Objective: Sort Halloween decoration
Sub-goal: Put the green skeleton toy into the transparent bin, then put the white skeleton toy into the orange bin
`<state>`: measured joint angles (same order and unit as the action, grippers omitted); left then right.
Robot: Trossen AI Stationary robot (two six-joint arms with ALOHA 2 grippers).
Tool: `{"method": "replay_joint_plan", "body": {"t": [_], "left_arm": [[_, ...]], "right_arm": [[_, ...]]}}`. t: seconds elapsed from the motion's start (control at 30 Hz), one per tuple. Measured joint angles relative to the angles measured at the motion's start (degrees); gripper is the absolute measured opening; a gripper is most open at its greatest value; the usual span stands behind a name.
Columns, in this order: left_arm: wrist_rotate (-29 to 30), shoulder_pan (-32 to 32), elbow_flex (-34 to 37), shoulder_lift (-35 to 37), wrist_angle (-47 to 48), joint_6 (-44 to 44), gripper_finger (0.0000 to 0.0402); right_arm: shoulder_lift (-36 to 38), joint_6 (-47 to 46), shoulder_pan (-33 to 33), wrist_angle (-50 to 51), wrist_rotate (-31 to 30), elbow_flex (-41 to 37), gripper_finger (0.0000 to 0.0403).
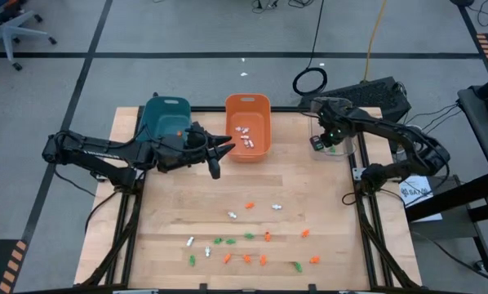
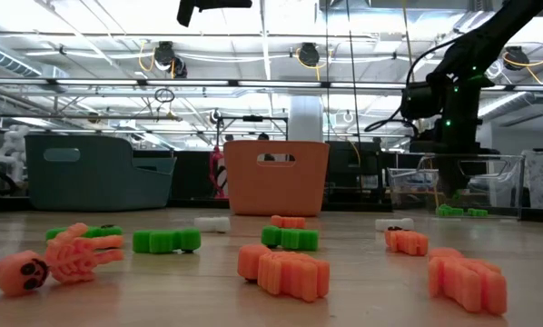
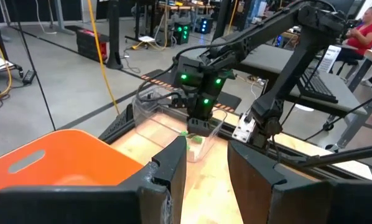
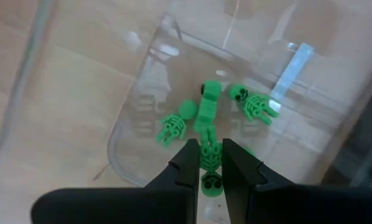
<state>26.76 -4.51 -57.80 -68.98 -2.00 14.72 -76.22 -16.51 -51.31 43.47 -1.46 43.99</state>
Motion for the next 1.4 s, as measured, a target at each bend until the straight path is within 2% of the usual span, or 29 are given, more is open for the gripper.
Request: {"method": "replay_joint_plan", "body": {"t": [0.23,0.6,0.83,0.97,1.13,1.27,1.33,1.4], "left_arm": [[0.04,0.0,0.0,-0.01,0.0,0.05,0.0116],[0.09,0.0,0.0,-0.01,0.04,1.53,0.0116],[-0.39,0.0,0.0,-0.01,0.06,1.53,0.0116],[-5.52,0.0,0.0,0.0,0.04,3.18,0.0116],[-16.09,-0.3,0.0,0.04,1.87,9.12,0.0116],[-21.78,-2.04,0.0,0.06,10.7,16.42,0.0116],[-22.64,-3.19,0.0,0.06,16.29,20.73,0.0116],[-24.22,-4.3,0.0,0.06,21.59,21.49,0.0116]], "right_arm": [[-1.31,-0.25,0.0,-1.57,0.45,0.09,0.0037],[-0.09,-0.84,0.0,-1.31,-0.28,0.0,0.0135],[3.57,0.88,0.28,5.94,0.32,5.52,0.0165],[10.26,0.84,1.57,11.13,1.62,10.81,0.0166],[20.85,-5.41,6.31,12.96,2.22,16.14,0.0166],[28.05,-10.51,11.03,12.42,5.13,18.58,0.0166],[30.76,-11.04,13.81,12.14,8.7,19.04,0.0166],[32.7,-12.53,16.89,12.17,12.75,19.08,0.0166]]}}
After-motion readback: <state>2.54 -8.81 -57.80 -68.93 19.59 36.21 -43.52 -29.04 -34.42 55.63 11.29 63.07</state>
